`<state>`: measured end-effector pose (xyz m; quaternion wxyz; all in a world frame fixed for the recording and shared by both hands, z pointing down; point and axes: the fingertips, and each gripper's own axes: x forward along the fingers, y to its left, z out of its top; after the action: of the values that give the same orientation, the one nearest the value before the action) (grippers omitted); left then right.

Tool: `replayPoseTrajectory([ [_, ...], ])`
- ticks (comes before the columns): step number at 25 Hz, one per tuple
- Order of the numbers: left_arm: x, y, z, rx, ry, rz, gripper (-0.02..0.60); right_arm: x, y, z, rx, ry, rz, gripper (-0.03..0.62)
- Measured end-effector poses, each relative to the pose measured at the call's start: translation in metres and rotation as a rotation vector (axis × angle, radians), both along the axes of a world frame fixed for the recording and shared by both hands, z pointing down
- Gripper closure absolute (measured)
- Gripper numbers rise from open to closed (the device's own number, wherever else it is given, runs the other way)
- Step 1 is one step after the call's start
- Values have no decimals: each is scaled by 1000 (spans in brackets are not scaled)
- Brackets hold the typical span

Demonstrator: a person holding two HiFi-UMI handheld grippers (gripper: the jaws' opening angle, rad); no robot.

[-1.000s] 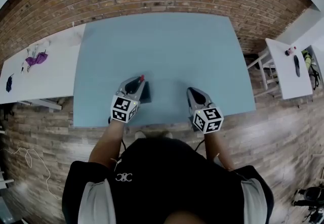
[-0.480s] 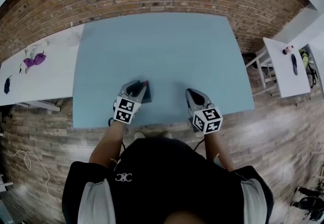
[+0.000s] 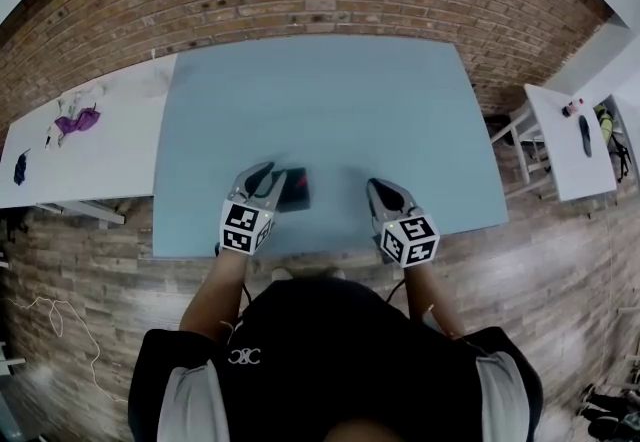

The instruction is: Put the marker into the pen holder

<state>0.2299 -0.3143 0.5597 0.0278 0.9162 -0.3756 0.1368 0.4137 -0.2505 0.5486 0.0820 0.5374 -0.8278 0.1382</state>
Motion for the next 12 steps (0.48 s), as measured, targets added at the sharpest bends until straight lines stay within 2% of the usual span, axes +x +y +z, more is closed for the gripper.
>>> replayPoseTrajectory([
  [4,-17,3,-15,25,30,-39,506,-9,-7,-5,13,1,-18,589],
  [7,-33,5,-26,48,57,-73,577,-15,-13,-9,22,-3,-26,589],
  [12,-51,10,-29,42,76,-95,578,-24,-19,-15,38,-7,-42,589],
])
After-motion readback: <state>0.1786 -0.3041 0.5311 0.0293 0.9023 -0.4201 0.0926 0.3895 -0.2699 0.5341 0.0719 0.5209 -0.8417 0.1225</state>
